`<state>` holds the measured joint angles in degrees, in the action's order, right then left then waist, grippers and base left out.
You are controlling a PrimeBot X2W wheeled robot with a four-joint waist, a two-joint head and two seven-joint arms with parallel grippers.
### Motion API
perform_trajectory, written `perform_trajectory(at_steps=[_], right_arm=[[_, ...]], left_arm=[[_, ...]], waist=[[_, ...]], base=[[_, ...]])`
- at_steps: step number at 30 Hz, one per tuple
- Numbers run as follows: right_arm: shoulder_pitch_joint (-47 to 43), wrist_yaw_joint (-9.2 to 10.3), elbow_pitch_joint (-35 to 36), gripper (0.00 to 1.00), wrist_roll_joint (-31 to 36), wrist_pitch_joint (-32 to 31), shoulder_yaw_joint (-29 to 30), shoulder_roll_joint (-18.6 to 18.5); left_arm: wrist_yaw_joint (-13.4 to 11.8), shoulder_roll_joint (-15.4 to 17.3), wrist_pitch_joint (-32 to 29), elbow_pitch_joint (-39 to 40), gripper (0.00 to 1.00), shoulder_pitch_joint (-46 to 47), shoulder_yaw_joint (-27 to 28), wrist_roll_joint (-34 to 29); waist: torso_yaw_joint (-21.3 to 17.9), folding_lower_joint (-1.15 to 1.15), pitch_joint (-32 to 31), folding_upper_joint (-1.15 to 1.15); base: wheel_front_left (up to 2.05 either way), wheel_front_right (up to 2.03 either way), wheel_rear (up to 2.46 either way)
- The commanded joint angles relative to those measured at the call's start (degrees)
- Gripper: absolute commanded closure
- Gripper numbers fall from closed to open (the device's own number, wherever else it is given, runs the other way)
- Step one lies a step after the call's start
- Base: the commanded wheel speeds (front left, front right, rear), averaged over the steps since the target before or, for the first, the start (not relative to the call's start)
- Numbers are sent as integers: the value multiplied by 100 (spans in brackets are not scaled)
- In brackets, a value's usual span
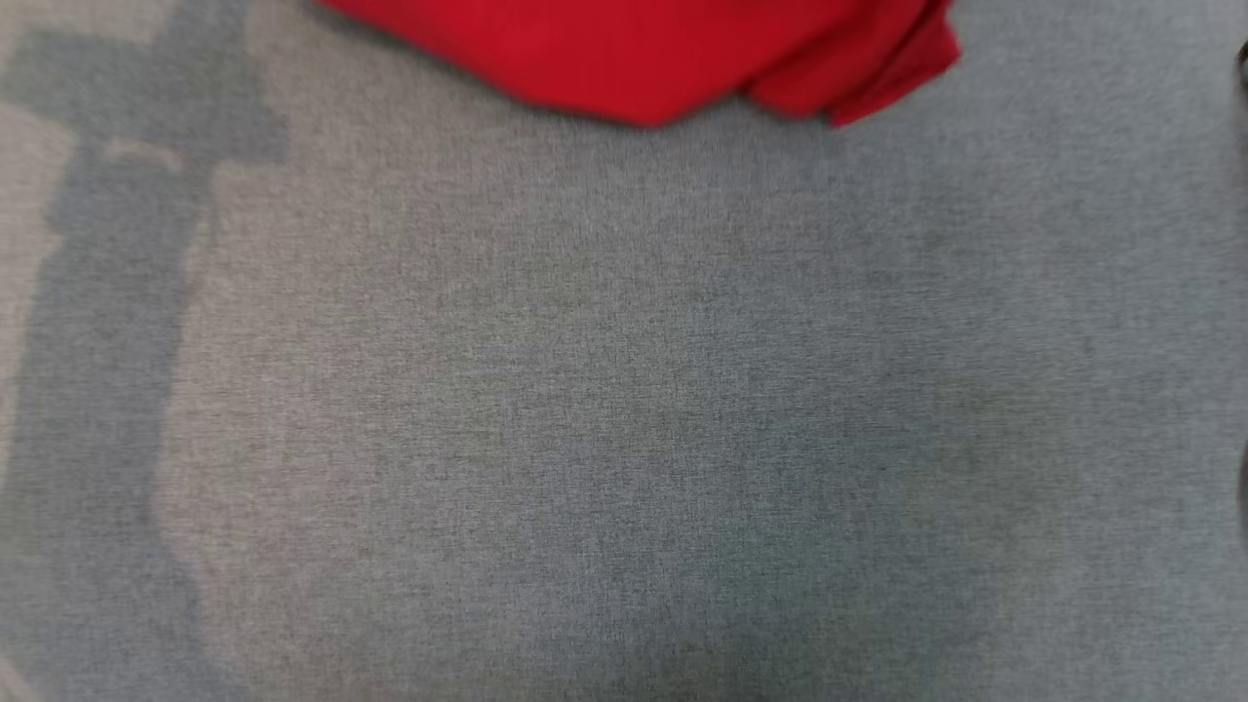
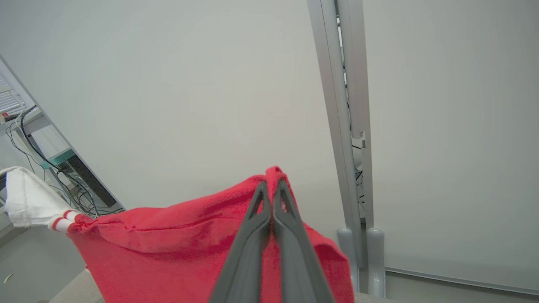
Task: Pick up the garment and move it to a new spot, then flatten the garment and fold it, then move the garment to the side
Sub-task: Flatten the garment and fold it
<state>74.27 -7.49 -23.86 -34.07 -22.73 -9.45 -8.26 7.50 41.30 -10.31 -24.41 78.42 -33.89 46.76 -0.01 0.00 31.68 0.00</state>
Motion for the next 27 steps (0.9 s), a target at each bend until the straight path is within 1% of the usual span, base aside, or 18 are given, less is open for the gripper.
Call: perform_trajectory(at_steps=[1, 3, 5, 9, 12, 16, 19, 22, 27], right_arm=[[203, -1, -37, 100, -12, 100, 58, -16], [680, -1, -116, 100, 57, 362, 114, -40], [1140, -1, -256, 100, 120, 692, 194, -54], [1770, -1, -572, 100, 198, 1308, 289, -51], [2052, -1, -749, 100, 226, 1762, 232, -44], [2130, 0, -1036, 100, 172, 2169, 128, -73], [2027, 0, -1278, 100, 27, 2070, -39, -121], [1761, 0, -1516, 100, -197, 1812, -274, -202], [1131, 0, -1759, 100, -546, 1283, -783, -525]], left_arm=[[-3, 89, 61, -43, 100, 253, -38, -2], [-3, 139, 244, -249, 100, 778, -138, 1], [-3, 110, 453, -514, 100, 1243, -200, 53], [-3, 52, 856, -963, 100, 1968, -239, 178], [-3, 33, 1079, -1174, 100, 2327, -361, 255], [-3, -7, 1152, -1359, 100, 2494, -594, 540], [-3, -9, 1085, -1451, 100, 2377, -891, 723], [-3, -21, 961, -1511, 100, 2083, -1259, 979], [-2, 81, 539, -1506, 100, 1457, -1983, 1395]], waist=[[-3, 0, 388, 0], [-1, 0, 540, 0], [5, 0, 645, 0], [22, 0, 681, 0], [30, 0, 606, 0], [46, 0, 485, 0], [73, 0, 357, 0], [96, 0, 149, 0], [91, 0, -310, 0]], base=[[0, 0, 0], [0, 0, 0], [0, 0, 0], [0, 0, 0], [0, 0, 0], [0, 0, 0], [0, 0, 0], [0, 0, 0], [0, 0, 0]])
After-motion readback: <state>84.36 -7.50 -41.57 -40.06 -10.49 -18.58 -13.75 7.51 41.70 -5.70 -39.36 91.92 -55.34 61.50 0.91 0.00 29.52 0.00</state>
